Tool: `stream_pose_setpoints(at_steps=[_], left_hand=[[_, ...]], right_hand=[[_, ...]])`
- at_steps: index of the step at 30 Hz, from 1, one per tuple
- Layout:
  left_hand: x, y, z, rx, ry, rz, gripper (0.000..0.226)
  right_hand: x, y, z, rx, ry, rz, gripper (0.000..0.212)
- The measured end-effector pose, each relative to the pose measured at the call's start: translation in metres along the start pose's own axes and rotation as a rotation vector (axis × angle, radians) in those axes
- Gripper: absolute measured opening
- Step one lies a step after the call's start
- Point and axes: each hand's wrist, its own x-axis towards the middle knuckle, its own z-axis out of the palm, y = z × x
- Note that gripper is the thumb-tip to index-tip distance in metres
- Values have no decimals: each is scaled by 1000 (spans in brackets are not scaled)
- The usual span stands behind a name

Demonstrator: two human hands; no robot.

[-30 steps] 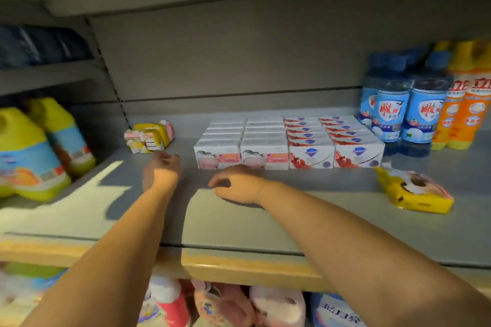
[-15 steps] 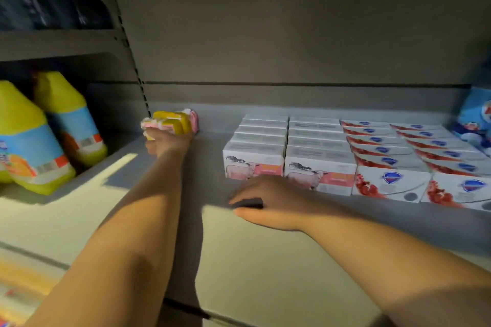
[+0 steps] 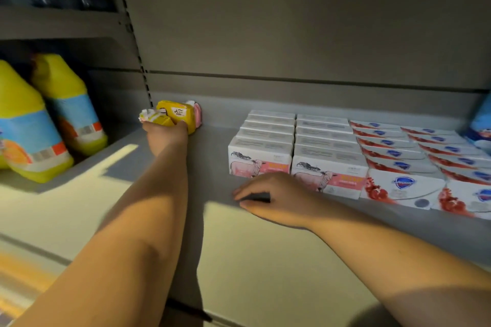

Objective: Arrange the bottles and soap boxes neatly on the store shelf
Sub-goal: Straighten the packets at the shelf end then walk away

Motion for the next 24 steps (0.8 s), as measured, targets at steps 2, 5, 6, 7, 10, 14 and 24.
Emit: stream_pose_setpoints(at_steps=[2, 5, 6, 7, 10, 14, 24], left_hand=[[-7, 1, -8, -49, 19, -40, 62], [-27, 2, -19, -126, 63, -38, 50], [-37, 2, -23, -152, 71, -42, 50], [-47, 2, -27, -179, 70, -48, 50], [-74, 0, -42, -277, 50, -80, 50], [-110, 3, -68, -391, 41, -187, 45], [-209, 20, -101, -778, -918, -6, 7]], right_hand=[[0, -1, 0, 63, 18, 43, 19], [0, -3, 1, 31, 61, 72, 17], [0, -4, 1, -2, 72, 73, 17], [0, -5, 2, -40, 78, 74, 17], [-4, -8, 2, -163, 82, 71, 17], [-13, -11, 0, -109, 147, 181, 13], [-59, -46, -20, 1099, 491, 514, 19]])
